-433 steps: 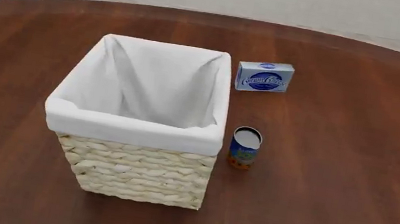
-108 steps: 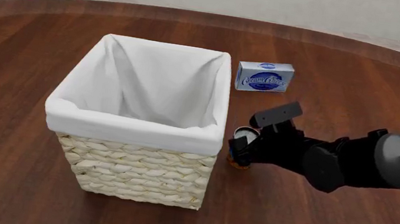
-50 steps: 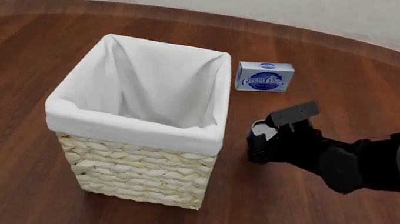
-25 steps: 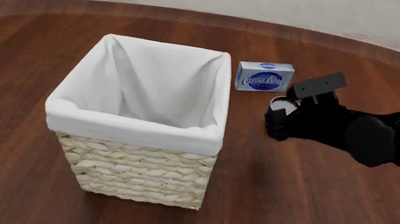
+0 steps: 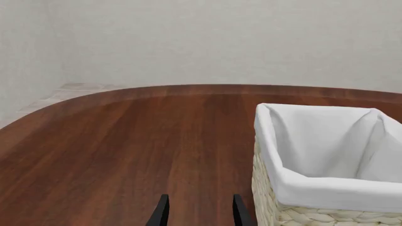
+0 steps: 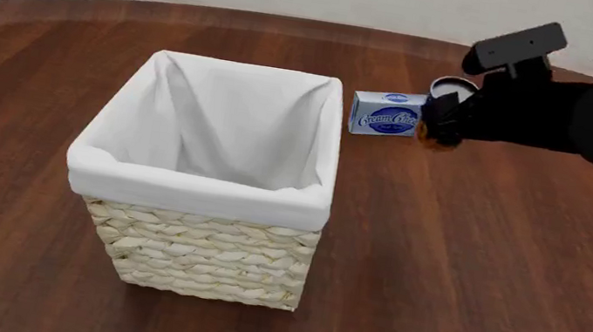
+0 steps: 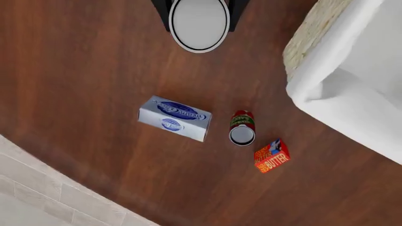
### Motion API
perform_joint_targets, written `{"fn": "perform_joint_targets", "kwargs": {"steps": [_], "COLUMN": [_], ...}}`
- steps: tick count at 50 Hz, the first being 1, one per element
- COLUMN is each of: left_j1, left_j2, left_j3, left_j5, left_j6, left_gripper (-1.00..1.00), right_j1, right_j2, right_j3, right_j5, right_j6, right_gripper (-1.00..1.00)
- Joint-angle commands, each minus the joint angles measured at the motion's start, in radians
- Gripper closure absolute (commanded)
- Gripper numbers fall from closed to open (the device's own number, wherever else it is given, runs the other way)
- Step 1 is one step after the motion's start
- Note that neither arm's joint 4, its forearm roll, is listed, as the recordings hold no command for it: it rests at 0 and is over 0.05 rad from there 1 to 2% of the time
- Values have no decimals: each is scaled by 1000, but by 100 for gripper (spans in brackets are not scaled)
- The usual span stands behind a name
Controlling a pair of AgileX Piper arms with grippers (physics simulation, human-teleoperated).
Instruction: Pick up the alphabet soup and put it in the basket.
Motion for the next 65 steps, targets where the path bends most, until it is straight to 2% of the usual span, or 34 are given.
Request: {"fn": "perform_joint_targets", "kwargs": {"steps": [1, 11, 24, 34, 42, 65], "left_j1": [-1, -3, 5, 2, 4, 9], "left_j2": [0, 0, 0, 0, 0, 0], "left_j3": [4, -3, 4, 5, 4, -2], "left_j5": [-2, 5, 1, 1, 6, 12], "left_j6": [2, 0, 0, -1, -1, -1], "left_gripper": [-100, -100, -100, -100, -100, -100], "right_j1": [3, 50, 101, 136, 170, 319], "right_j2": [-42, -54, -51, -42, -34, 37], "right_j3": [-142, -257, -394, -499, -541, -625], "right_j5": [130, 231, 344, 418, 442, 456], "right_j6": [-16, -34, -31, -68, -75, -23], "right_gripper": [100, 100, 100, 100, 100, 100]}}
